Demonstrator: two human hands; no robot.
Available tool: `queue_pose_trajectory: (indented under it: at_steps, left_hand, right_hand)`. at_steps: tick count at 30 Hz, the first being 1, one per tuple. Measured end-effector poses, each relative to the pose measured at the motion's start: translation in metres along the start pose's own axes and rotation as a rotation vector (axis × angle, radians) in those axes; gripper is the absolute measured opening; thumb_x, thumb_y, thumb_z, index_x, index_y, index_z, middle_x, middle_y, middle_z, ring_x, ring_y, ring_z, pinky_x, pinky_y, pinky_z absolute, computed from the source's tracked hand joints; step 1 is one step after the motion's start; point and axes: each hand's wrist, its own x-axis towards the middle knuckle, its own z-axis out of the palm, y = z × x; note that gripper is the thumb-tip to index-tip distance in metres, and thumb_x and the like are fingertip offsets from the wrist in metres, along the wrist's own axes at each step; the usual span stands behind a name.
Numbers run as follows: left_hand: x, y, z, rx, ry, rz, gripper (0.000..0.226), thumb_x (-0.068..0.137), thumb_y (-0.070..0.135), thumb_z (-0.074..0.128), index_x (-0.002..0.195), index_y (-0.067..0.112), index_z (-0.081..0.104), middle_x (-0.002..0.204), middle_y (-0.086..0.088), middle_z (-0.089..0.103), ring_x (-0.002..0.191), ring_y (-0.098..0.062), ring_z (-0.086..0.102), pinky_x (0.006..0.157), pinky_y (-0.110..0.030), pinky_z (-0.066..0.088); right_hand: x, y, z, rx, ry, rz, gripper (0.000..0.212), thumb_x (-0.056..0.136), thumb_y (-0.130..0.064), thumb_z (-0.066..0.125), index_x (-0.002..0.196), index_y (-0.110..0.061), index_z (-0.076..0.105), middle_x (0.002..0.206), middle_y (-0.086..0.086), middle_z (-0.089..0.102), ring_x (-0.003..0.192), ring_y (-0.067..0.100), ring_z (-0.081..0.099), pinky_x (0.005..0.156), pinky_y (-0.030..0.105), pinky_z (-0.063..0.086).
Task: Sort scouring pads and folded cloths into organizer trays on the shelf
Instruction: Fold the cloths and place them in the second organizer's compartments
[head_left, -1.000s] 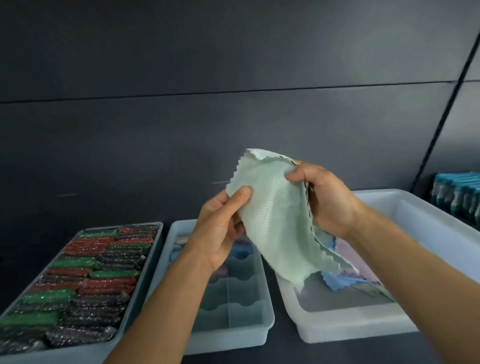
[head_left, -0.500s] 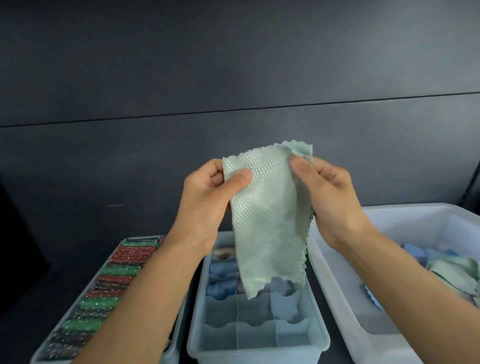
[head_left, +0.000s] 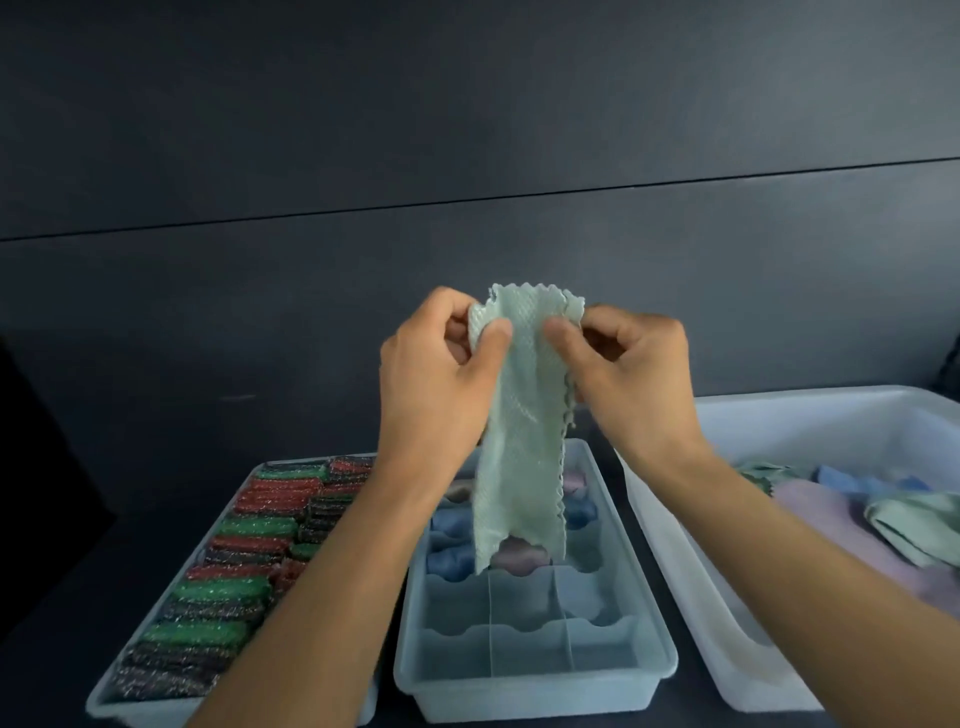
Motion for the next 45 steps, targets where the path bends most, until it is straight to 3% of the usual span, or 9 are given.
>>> queue_pose_trajectory:
  at_steps: [6,9,15,18,20,26,33,39,45]
  left_hand:
    - [-0.008,0.005,0.006,-0.352,-0.172,-0.095,0.032,0.083,0.047,0.068,0.094,0.018,0.062,0.086,-0.001,0.071,0.082,-0.020,0.070,0.076,-0.042,0.059]
    - [-0.007,0.000,0.004,-0.285,-0.209,-0.081,0.032,0.076,0.033,0.080,0.096,0.024,0.057,0.090,0.004,0.069,0.087,-0.017,0.067,0.077,-0.033,0.057]
    - [0.011,-0.009,-0.012,-0.346,-0.243,-0.101,0.006,0.091,0.006,0.065,0.096,0.008,0.064,0.095,-0.009,0.072,0.084,-0.017,0.069,0.078,-0.028,0.056]
    - [0.014,-0.008,-0.018,-0.388,-0.389,-0.069,0.010,0.090,0.004,0.066,0.096,0.011,0.065,0.097,-0.007,0.072,0.089,-0.018,0.070,0.085,-0.031,0.057]
    - [0.014,-0.006,-0.019,-0.381,-0.387,-0.025,0.011,0.089,0.004,0.068,0.094,0.013,0.066,0.096,-0.007,0.073,0.090,-0.024,0.070,0.086,-0.035,0.057]
    - [-0.010,-0.020,-0.002,-0.646,-0.505,-0.307,0.053,0.078,0.031,0.075,0.123,0.010,0.057,0.113,-0.004,0.072,0.105,-0.021,0.069,0.087,-0.032,0.056]
    - [-0.050,-0.055,0.020,-0.448,-0.687,-0.572,0.028,0.091,0.035,0.065,0.105,0.012,0.073,0.104,-0.010,0.075,0.100,-0.031,0.070,0.092,-0.050,0.053]
    - [-0.050,-0.050,0.031,-0.417,-0.723,-0.622,0.078,0.067,0.081,0.063,0.104,0.012,0.071,0.104,-0.023,0.069,0.089,-0.037,0.065,0.086,-0.046,0.052]
    - [-0.043,-0.050,0.045,-0.329,-0.561,-0.770,0.060,0.083,0.062,0.062,0.098,0.005,0.070,0.089,-0.015,0.069,0.076,-0.022,0.065,0.070,-0.034,0.050]
  right_hand:
    - [-0.011,-0.014,0.009,0.178,-0.099,0.045,0.062,0.102,-0.040,0.039,0.065,0.005,0.062,0.054,0.017,0.060,0.053,0.034,0.058,0.054,0.043,0.052]
    - [-0.013,-0.018,0.009,0.271,-0.216,0.113,0.071,0.100,-0.050,0.024,0.091,0.000,0.074,0.069,0.016,0.070,0.069,0.031,0.068,0.066,0.039,0.057]
    - [0.007,-0.017,-0.012,0.118,-0.130,0.056,0.007,0.088,-0.018,0.068,0.092,-0.017,0.073,0.074,-0.007,0.068,0.066,0.001,0.059,0.065,0.014,0.046]
    - [0.021,-0.008,-0.024,0.128,-0.350,0.184,0.050,0.070,-0.027,0.082,0.115,-0.019,0.064,0.104,-0.003,0.069,0.095,0.008,0.065,0.087,0.021,0.050]
    - [0.021,-0.008,-0.022,0.208,-0.533,0.263,0.047,0.069,-0.022,0.080,0.113,-0.010,0.067,0.108,0.006,0.072,0.102,0.019,0.068,0.092,0.028,0.051]
    - [0.025,-0.013,-0.012,0.323,-0.406,0.293,0.027,0.082,-0.005,0.071,0.108,-0.001,0.067,0.096,0.012,0.075,0.082,0.023,0.072,0.074,0.029,0.058]
    - [0.039,-0.004,-0.026,0.282,-0.266,0.358,0.025,0.088,-0.012,0.067,0.113,-0.007,0.064,0.096,0.006,0.074,0.080,0.019,0.072,0.065,0.025,0.056]
    - [0.038,0.008,-0.028,0.296,-0.256,0.408,0.025,0.088,-0.012,0.067,0.112,-0.006,0.064,0.097,0.007,0.074,0.080,0.019,0.073,0.064,0.025,0.055]
    - [0.034,0.000,-0.031,0.260,-0.277,0.293,0.027,0.087,-0.011,0.068,0.112,-0.002,0.063,0.095,0.008,0.075,0.083,0.022,0.073,0.071,0.031,0.058]
